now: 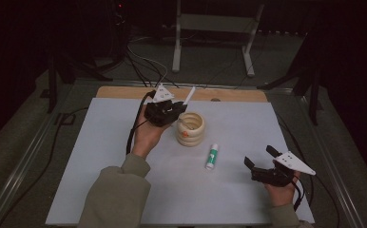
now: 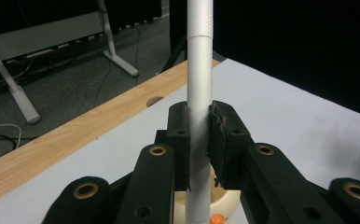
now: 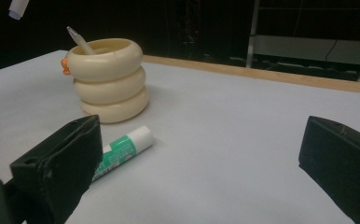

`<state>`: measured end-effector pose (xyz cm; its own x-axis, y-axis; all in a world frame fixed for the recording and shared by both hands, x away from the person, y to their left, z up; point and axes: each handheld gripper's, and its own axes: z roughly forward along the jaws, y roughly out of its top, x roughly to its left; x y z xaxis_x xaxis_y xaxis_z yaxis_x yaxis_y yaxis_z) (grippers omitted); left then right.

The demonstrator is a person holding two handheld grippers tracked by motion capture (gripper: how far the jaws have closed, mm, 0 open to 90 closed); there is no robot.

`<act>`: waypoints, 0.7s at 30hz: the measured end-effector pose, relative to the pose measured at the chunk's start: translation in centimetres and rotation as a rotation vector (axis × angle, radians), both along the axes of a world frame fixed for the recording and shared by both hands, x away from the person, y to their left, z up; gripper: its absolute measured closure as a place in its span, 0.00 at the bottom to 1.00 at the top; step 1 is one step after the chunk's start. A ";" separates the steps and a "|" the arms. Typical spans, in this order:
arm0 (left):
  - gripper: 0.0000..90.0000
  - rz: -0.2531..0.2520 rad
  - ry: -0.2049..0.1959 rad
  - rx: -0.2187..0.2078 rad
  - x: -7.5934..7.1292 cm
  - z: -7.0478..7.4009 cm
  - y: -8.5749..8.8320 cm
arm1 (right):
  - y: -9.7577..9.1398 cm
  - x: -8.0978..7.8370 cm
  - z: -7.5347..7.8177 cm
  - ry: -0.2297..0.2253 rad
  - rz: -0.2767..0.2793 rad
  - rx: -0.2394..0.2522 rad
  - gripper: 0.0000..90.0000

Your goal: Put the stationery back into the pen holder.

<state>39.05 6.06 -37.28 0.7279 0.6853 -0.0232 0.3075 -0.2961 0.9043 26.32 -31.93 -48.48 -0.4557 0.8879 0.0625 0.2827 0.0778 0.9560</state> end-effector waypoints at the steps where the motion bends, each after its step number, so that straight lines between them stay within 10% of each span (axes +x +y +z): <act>1: 0.89 0.003 -0.004 -0.006 0.0 0.0 -0.1 | 0.0 0.0 0.0 0.000 0.000 0.001 0.00; 21: 0.88 0.003 -0.017 -0.028 1.4 -1.3 -1.7 | 0.0 0.0 0.0 -0.005 -0.001 -0.002 0.00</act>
